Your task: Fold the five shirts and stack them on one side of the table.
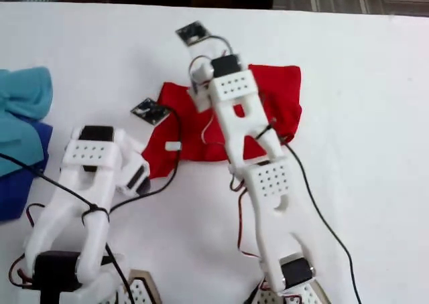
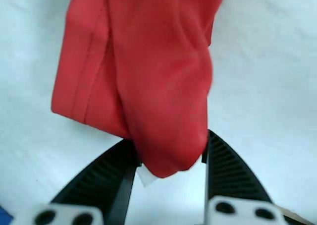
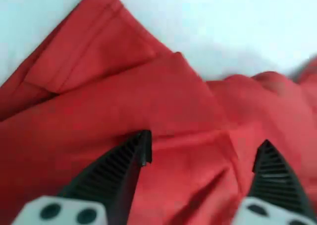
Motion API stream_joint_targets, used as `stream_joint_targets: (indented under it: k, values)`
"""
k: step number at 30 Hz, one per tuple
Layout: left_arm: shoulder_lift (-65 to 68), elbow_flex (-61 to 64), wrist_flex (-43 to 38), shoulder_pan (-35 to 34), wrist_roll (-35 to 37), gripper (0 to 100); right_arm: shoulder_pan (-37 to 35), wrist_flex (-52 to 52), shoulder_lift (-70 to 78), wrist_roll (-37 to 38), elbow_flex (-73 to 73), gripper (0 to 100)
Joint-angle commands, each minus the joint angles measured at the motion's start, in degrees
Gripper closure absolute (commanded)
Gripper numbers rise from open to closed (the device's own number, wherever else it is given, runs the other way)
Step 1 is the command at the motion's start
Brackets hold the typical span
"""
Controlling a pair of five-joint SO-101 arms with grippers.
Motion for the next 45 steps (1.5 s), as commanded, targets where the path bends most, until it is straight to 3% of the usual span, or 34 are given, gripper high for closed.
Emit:
stream_joint_targets:
  k: [1,4,7,9,14,20,23,27,34,38,45]
  values:
    - [-2.2,-0.3,-0.6,0.3,0.4,80,-0.3,-1.6,1.4,-0.5,-2.3,67.3]
    - [-2.2,-0.3,-0.6,0.3,0.4,80,-0.1,-0.4,2.5,0.0,-2.3,72.8]
    - [-2.2,-0.4,-0.7,0.4,0.4,80,0.7,0.4,2.5,-0.1,-2.4,98.1]
    - [-2.2,-0.4,-1.1,0.4,0.4,80,1.9,0.7,1.9,-0.4,-2.6,94.2]
    - [-2.2,-0.9,-1.5,0.4,0.4,81,4.9,5.8,-1.9,-0.5,-7.9,97.8]
    - [-2.2,-6.6,-0.6,0.4,0.6,95,7.0,14.9,-7.8,0.0,-18.4,97.8]
    - [-2.2,-11.2,2.2,0.4,3.4,96,9.9,14.8,-12.9,0.0,-15.2,97.8]
    - [-2.2,-19.6,9.2,0.4,5.9,92,12.1,14.8,-23.6,-0.1,-0.4,97.8]
    - [-2.2,-34.0,23.0,0.4,5.7,80,12.1,14.5,-56.0,1.6,41.8,97.8]
    - [-2.2,-40.0,28.7,0.4,5.7,78,13.7,12.1,-72.0,6.9,64.0,97.8]
    - [-1.7,-38.9,26.2,0.7,5.9,78,18.2,7.0,-93.3,24.6,97.0,97.8]
